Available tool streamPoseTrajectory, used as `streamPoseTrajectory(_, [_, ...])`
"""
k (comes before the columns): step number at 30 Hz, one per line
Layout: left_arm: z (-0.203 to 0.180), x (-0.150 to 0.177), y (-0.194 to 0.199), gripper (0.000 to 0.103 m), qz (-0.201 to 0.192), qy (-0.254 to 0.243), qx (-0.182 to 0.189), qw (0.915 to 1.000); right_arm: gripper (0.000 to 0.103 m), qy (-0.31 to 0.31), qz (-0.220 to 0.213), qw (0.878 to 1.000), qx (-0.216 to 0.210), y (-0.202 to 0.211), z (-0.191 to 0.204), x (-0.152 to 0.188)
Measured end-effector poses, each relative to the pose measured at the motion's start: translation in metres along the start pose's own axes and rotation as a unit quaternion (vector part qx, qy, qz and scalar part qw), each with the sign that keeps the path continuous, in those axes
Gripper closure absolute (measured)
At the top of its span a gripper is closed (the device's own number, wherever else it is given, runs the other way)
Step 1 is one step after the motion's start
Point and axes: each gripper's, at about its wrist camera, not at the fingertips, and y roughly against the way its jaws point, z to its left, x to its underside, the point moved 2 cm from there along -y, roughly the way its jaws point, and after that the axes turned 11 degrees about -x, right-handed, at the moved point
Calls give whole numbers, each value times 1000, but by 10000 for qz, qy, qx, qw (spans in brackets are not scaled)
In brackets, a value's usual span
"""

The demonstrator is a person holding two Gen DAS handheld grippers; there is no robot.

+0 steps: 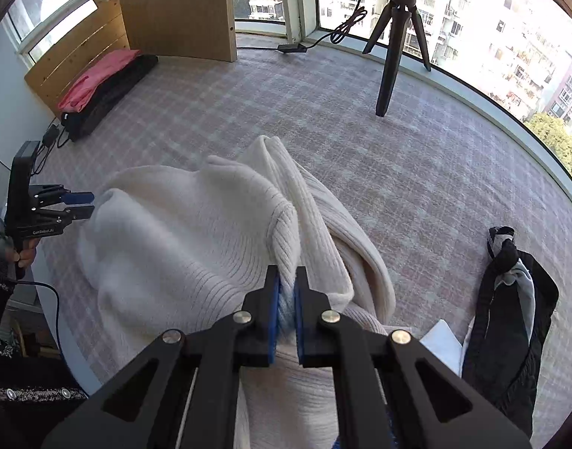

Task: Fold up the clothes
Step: 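Grasp the sweater hem with the right gripper while the left gripper grasps the hem, then lift the sweater by the hem with both grippers and shake it out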

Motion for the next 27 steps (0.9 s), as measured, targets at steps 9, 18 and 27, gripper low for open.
streamPoseTrajectory(9, [8, -1, 2, 62, -81, -20, -809, 9967, 96, 40, 18, 9999, -122, -30, 0, 14])
streamPoseTrajectory(18, [-1, 0, -4, 96, -202, 74, -394, 9990, 96, 91, 45, 9999, -100, -46, 1, 0])
streamPoseTrajectory(27, [47, -69, 127, 98, -1843, 758, -31, 9799, 96, 172, -1916, 9808, 312, 89, 52, -57])
